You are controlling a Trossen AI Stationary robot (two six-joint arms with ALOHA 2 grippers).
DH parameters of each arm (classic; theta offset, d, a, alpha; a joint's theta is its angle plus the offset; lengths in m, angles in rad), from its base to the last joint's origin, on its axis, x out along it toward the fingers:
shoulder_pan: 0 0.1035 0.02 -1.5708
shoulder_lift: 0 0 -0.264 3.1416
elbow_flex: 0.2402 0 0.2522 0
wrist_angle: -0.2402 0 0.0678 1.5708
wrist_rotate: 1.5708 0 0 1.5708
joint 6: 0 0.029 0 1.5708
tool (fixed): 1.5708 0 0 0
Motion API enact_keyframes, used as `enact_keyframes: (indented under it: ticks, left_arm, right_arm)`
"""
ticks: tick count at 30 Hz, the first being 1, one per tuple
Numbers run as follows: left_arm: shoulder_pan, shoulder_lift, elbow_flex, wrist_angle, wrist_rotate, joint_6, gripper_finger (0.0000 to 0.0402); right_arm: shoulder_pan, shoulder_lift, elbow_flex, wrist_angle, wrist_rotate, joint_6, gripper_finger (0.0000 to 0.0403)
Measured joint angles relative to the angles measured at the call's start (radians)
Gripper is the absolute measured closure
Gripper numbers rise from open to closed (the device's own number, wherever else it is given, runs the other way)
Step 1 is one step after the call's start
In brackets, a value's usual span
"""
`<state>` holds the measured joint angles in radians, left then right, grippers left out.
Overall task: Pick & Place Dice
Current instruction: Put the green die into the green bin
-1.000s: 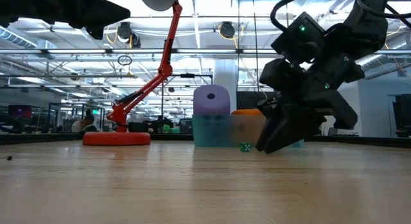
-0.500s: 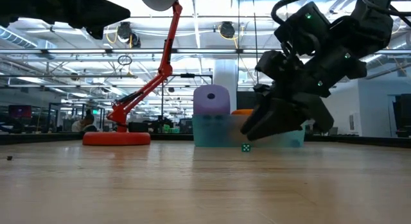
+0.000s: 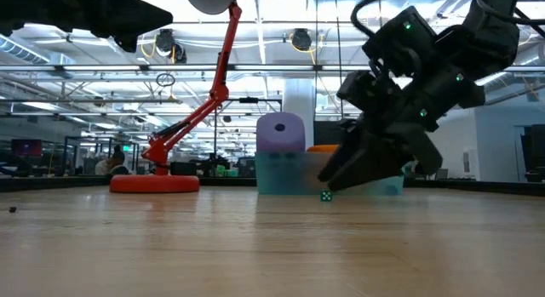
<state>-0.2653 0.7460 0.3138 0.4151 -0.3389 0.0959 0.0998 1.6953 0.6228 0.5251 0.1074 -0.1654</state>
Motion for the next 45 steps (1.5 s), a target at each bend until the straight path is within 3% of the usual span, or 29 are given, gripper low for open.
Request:
enact_keyframes:
  ticks: [8, 14, 34, 38, 45]
  left_arm:
    - [0.0, 0.0, 0.0, 0.0, 0.0, 0.0, 0.0376]
    - [0.0, 0.0, 0.0, -0.001, 0.0, -0.002, 0.0376]
    - [0.0, 0.0, 0.0, -0.001, 0.0, -0.004, 0.0376]
    - [0.0, 0.0, 0.0, -0.001, 0.0, -0.004, 0.0376]
    - [0.0, 0.0, 0.0, -0.005, 0.0, -0.004, 0.0376]
  right_arm:
    - [-0.005, 0.102, 0.002, 0.092, 0.018, -0.019, 0.0211]
    - [-0.02, 0.103, 0.003, 0.077, -0.03, -0.007, 0.0215]
    - [-0.02, 0.095, 0.002, 0.011, -0.035, -0.002, 0.0336]
    - [-0.014, 0.045, -0.001, 0.008, -0.035, 0.001, 0.0361]
    - [-0.005, -0.192, -0.002, -0.044, -0.114, -0.005, 0.0345]
